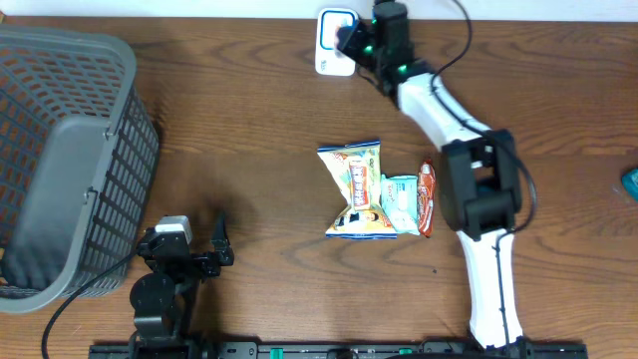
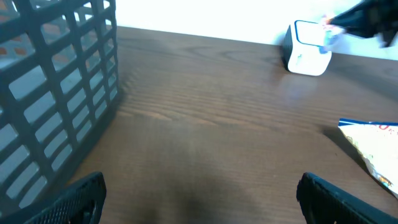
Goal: Scan the item barcode
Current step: 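Move the item to the right edge and release it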
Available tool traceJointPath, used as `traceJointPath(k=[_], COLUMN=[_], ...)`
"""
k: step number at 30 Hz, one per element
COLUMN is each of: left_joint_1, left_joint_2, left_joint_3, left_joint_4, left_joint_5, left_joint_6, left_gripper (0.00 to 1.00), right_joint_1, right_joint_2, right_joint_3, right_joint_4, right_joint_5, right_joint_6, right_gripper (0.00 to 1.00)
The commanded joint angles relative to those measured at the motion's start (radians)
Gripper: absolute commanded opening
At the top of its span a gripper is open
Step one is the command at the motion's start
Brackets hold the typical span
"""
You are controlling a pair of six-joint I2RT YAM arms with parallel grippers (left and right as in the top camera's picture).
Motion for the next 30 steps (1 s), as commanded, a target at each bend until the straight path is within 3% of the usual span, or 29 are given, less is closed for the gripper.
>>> traceJointPath(k=[1, 7, 13, 19, 29, 30], left_joint_1=[0.003, 0.003, 0.003, 0.003, 0.003, 0.003], left_joint_2=[-0.001, -0.001, -0.001, -0.001, -0.001, -0.001], left_joint_3=[-0.014, -0.014, -0.014, -0.014, -0.014, -0.014], left_joint_4=[-0.026, -0.026, -0.026, -0.026, -0.026, -0.026], left_joint_5=[0.014, 0.014, 0.014, 0.014, 0.014, 0.014], left_joint_6=[0.016, 0.017, 0.016, 0.016, 0.016, 0.016], left_gripper=[0.98, 0.98, 0.98, 0.98, 0.98, 0.98], right_joint_1=[-0.096, -0.264, -0.483, -0.615, -0.752, -0.766], right_joint_2=[-0.161, -0.259, -0.213, -0.117, -0.048, -0.062], right_joint_3=[0.021, 0.021, 0.016, 0.016, 0.019, 0.024], right_joint_4=[-0.162, -0.532, -0.74, -0.746, -0.785, -0.787], right_joint_5=[0.114, 0.479, 0.879, 0.823, 0.878, 0.877], right_joint_6=[-0.045, -0.044, -0.068, -0.193, -0.219, -0.24], right_gripper=[0.01, 0.01, 0.01, 0.01, 0.01, 0.09])
